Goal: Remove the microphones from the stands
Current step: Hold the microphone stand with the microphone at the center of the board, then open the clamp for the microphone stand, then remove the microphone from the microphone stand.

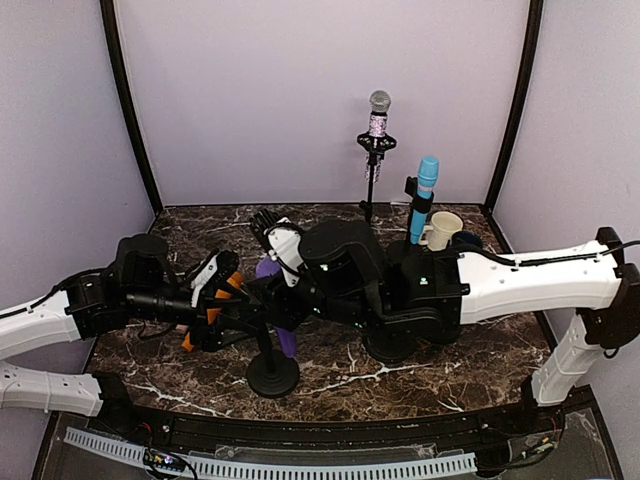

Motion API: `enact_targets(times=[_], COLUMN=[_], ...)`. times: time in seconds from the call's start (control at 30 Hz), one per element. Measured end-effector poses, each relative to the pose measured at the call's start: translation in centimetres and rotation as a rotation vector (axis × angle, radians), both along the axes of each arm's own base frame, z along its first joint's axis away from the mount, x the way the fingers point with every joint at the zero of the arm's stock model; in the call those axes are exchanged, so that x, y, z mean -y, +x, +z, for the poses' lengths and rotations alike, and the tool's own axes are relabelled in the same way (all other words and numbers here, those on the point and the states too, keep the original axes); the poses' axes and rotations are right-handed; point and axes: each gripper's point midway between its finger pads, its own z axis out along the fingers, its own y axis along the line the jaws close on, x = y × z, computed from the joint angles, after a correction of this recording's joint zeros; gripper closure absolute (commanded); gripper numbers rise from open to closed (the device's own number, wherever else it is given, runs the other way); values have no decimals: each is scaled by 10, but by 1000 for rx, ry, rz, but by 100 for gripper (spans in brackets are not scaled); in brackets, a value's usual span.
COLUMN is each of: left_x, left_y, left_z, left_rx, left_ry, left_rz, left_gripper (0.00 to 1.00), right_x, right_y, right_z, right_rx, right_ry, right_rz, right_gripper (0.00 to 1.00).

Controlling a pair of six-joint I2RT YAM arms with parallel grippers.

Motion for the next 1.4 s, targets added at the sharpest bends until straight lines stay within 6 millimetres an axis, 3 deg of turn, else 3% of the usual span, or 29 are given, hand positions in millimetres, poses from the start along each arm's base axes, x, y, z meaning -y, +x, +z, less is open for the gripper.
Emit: enact_targets(times=[0.13, 0.3, 0.57, 0.7, 0.93, 1.17, 1.3, 1.4], left_x=[3, 6, 7, 7, 6, 6, 6, 6], left_y=[-4, -8, -11, -13, -14, -13, -13, -13], left_z=[-3, -4, -3, 0, 3, 3, 3, 3], left_rx=[-5, 4, 11, 23, 43, 47, 50, 51], left_ry=[9, 17, 16, 9, 4, 8, 10, 11], left_rz=[-16, -29, -41, -47, -49, -45, -44, -43], left_gripper=[22, 35, 41, 52, 83, 96, 97, 97], right_x=[0, 0, 0, 0, 2, 8, 20, 37], right_y=[-7, -8, -8, -8, -5, 0, 5, 8], right_z=[0, 0, 0, 0, -2, -6, 4, 27], right_rx=[23, 32, 24, 23, 21, 18, 21, 31], right_ry=[-13, -19, -20, -19, -26, -48, -40, 3], right_rz=[63, 126, 172, 173, 167, 128, 78, 39], right_gripper=[67, 67, 69, 70, 72, 75, 76, 76])
